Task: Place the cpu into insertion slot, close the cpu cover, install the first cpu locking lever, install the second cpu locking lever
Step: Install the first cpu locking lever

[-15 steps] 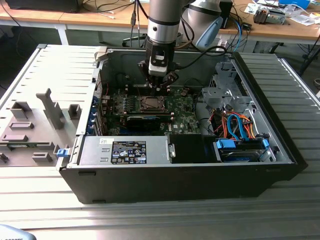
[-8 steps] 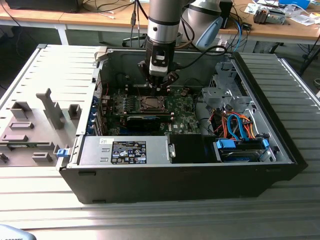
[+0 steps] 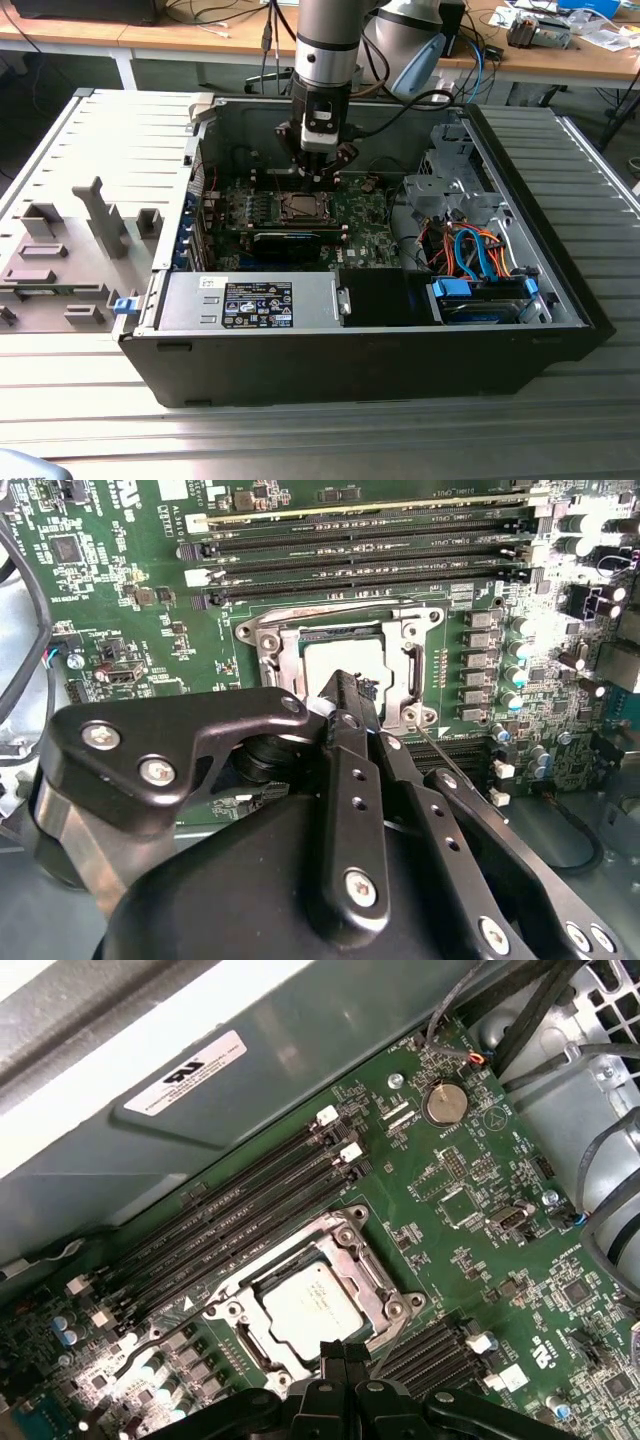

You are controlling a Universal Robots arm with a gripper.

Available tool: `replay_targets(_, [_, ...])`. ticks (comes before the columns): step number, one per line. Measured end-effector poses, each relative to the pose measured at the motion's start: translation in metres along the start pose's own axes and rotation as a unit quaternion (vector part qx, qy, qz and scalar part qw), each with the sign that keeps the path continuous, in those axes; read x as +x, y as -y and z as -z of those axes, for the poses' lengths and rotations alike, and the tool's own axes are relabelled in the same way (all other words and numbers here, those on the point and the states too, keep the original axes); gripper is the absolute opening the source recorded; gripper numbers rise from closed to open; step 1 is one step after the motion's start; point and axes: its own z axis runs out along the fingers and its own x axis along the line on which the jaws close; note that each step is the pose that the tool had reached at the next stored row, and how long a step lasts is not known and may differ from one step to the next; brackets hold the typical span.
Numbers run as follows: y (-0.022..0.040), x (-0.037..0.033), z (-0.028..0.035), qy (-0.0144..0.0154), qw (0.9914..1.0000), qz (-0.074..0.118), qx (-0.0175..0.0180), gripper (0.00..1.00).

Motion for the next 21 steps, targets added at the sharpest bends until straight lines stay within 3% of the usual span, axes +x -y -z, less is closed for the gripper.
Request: replay_targets(21, [0.0,0.0,0.0,0.0028,0.9995,0.032,-0.0003,0.11])
